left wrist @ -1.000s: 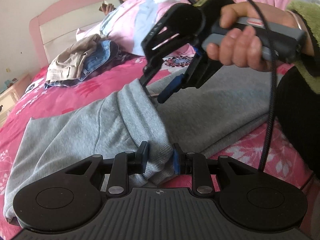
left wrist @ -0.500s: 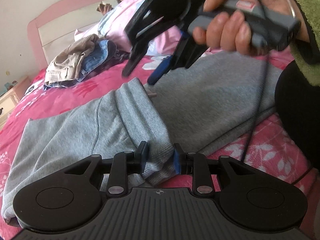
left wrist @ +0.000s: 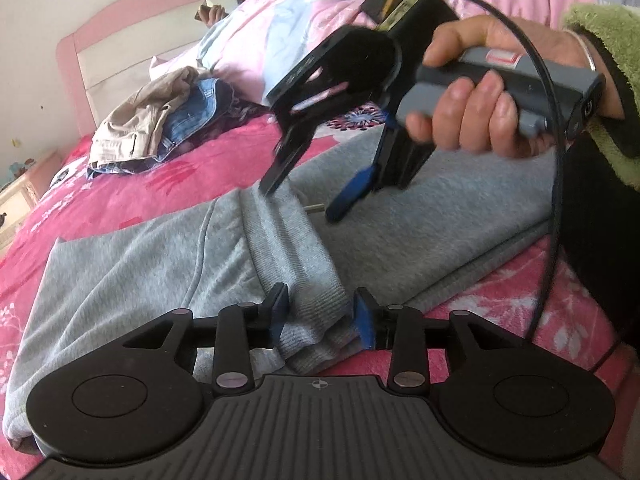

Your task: Fold clothes

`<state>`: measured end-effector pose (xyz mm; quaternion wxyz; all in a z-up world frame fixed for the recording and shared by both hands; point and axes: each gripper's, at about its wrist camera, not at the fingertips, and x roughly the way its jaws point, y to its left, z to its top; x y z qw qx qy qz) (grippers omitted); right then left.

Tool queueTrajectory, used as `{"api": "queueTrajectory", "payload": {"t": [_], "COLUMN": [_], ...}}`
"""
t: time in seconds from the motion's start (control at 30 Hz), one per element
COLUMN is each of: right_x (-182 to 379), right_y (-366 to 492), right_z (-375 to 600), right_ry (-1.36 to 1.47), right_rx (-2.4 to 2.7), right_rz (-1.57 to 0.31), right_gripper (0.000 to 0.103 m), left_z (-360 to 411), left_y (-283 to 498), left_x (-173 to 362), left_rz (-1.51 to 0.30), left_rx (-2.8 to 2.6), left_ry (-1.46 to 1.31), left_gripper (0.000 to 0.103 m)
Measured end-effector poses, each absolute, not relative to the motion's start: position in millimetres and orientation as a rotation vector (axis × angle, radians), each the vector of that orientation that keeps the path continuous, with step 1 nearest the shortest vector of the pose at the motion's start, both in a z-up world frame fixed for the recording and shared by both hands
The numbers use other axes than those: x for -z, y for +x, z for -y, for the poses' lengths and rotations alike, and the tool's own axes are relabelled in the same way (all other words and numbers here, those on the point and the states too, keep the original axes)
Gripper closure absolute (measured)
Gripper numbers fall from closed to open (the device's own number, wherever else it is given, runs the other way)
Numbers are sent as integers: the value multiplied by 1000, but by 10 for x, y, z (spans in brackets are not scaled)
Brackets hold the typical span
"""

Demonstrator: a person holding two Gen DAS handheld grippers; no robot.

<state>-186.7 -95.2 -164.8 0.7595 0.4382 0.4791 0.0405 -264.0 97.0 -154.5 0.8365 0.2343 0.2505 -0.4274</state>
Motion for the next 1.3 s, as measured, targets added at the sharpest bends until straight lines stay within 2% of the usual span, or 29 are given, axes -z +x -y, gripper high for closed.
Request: {"api": "queueTrajectory", "payload": {"t": [0.1, 0.3, 0.4, 0.63, 0.67, 0.93, 1.0, 1.17, 1.3], "right_x": [1632, 1560, 1606, 1587, 1587, 1527, 1473, 1329, 1232], "right_y": [-1804, -1730, -1766, -1733, -1734, -1761, -1761, -1765, -1774], "right_z": [823, 653, 676, 564, 553, 572, 565, 566, 590], "right_ry": [916, 824, 819, 737, 729, 724, 727, 747, 764], "right_rx": [-108, -125, -116, -88, -83, -88, -104, -136, -146], "right_rz": [-1039, -1043, -1025, -993, -988, -963, -950, -934, -932], "right_gripper": [27, 26, 30, 28, 29, 69, 75, 81, 82], "left_z": [-962, -900, -876, -871, -872, -883, -893, -964, -1006], "left_y": [-2640, -2647, -2669, -2733, -2728, -2736, -2713, -2640, -2605], "left_x": [1555, 1613, 1640, 1673, 1675, 1638, 1602, 1451, 1331], "left_rz": [-536, -534, -520, -472, -472, -441, -442, -460, -474], "left_rx": [902, 872, 864, 870, 872, 877, 875, 876, 885], "left_ry": [490, 511, 538, 614, 614, 603, 585, 509, 448], "left_gripper": [61, 60, 60, 59, 59, 71, 73, 79, 79]}}
